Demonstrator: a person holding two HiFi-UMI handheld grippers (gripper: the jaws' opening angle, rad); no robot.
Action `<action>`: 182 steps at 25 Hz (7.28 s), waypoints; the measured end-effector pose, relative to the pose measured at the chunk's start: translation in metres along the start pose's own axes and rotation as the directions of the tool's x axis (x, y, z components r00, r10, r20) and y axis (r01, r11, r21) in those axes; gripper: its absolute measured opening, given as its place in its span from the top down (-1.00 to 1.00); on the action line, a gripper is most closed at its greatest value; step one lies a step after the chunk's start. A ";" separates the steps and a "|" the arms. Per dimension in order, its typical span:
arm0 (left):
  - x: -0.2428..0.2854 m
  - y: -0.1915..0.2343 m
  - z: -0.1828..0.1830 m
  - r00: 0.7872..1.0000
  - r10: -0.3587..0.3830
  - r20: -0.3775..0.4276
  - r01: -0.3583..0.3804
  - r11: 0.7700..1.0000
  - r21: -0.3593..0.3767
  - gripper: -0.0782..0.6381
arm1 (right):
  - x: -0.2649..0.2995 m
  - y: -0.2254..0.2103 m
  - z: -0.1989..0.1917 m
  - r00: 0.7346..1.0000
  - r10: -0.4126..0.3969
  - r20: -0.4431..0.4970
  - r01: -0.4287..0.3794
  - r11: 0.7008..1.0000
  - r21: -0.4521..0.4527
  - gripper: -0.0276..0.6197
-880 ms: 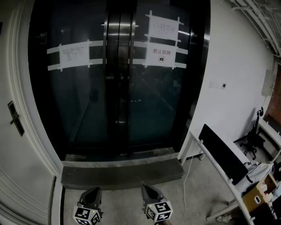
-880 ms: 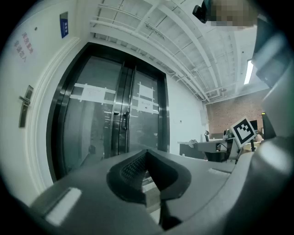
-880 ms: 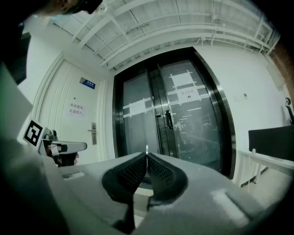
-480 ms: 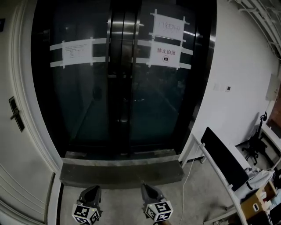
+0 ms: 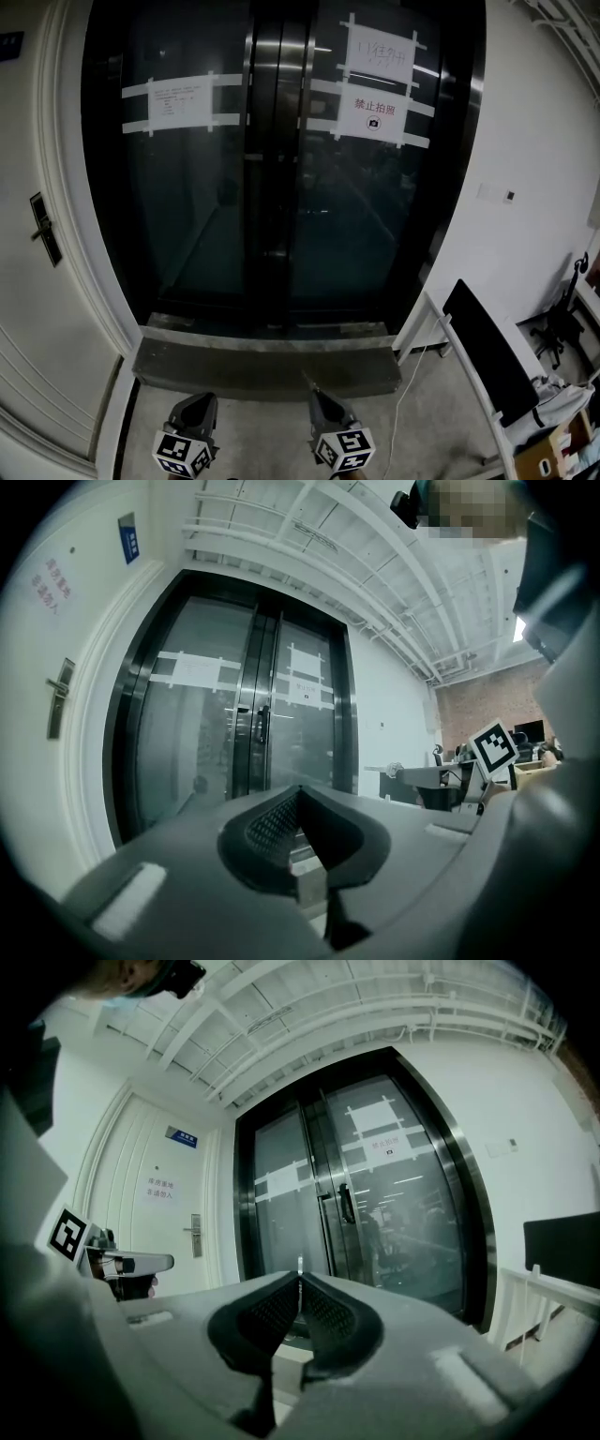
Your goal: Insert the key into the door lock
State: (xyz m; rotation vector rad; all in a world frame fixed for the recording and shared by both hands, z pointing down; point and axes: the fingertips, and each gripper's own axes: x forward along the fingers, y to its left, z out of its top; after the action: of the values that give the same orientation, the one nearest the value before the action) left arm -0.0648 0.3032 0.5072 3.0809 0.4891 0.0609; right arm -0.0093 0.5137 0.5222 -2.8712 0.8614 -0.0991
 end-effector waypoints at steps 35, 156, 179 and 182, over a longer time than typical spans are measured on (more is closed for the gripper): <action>0.070 0.319 0.047 0.971 0.232 0.054 -0.231 0.972 -0.032 0.77 | 0.365 0.158 0.041 0.955 0.297 -0.012 -0.297 0.949 -0.103 0.89; -0.207 0.673 0.010 0.184 0.981 0.054 -0.975 0.189 -0.118 0.77 | 0.768 0.769 -0.012 0.525 0.839 -0.140 -0.006 -0.160 -0.987 0.89; -0.217 0.670 0.009 0.178 0.983 0.051 -0.976 0.183 -0.122 0.77 | 0.770 0.777 -0.012 0.532 0.833 -0.152 -0.014 -0.171 -0.985 0.89; -0.218 0.669 0.008 0.177 0.983 0.049 -0.976 0.182 -0.123 0.77 | 0.773 0.782 -0.014 0.536 0.830 -0.156 -0.013 -0.177 -0.984 0.89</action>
State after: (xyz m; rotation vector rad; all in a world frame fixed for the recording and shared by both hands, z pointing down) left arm -0.0644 -0.4006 0.5098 2.6344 -1.5718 -0.0951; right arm 0.2099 -0.5605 0.4320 -2.3699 2.5082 2.3755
